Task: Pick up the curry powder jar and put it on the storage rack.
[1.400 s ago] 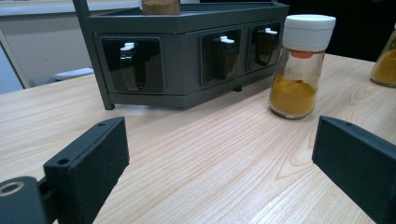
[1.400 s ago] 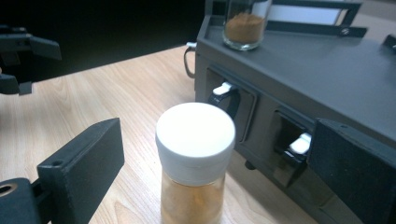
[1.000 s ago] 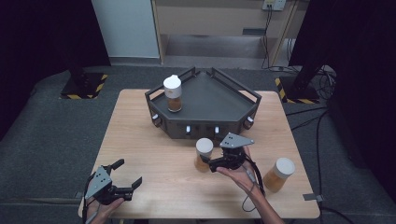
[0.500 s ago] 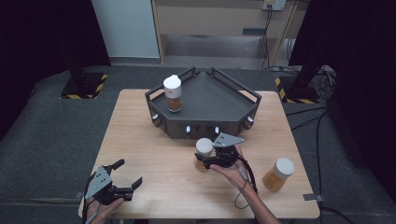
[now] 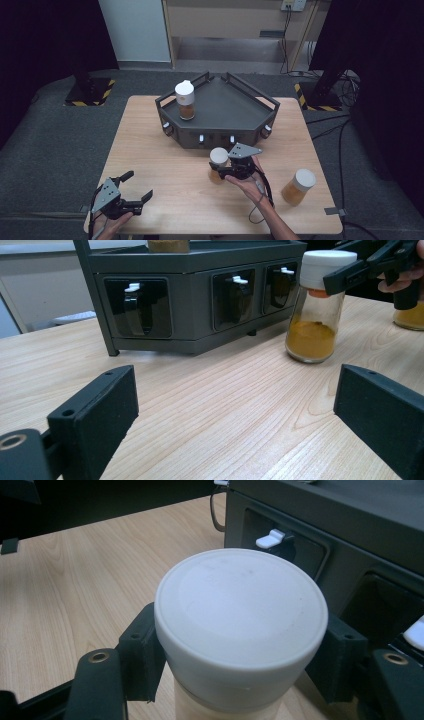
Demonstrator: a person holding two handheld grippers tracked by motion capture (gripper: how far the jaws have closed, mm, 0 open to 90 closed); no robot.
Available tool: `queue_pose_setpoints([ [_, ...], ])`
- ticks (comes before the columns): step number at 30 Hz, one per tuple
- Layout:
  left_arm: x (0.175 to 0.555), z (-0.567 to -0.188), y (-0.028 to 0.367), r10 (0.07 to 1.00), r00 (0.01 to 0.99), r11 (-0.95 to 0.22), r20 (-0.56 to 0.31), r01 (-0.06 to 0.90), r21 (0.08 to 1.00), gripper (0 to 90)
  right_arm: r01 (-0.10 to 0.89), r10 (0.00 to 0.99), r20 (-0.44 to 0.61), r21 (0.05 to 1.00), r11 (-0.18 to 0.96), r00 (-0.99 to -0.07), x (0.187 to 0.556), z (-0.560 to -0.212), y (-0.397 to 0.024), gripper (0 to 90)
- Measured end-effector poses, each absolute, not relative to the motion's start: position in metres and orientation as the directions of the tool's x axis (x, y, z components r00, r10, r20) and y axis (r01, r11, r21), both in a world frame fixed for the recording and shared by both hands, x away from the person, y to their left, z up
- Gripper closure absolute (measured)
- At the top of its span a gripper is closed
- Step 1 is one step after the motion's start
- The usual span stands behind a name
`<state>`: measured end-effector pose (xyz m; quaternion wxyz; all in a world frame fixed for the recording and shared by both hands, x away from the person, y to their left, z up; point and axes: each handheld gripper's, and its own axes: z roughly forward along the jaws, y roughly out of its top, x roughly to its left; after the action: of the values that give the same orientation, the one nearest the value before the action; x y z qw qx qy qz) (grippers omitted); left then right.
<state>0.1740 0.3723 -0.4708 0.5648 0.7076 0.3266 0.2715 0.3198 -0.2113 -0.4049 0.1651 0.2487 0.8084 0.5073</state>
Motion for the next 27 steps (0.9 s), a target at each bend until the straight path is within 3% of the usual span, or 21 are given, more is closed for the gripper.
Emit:
queue_pose_setpoints([
  [27, 0.175, -0.471, 0.374, 0.766, 0.642, -0.140, 0.003, 0.163, 0.977, 3.1, 0.174, 0.514, -0.055, 0.906, 0.386, -0.856, 0.331, -0.314, -0.206, 33.8],
])
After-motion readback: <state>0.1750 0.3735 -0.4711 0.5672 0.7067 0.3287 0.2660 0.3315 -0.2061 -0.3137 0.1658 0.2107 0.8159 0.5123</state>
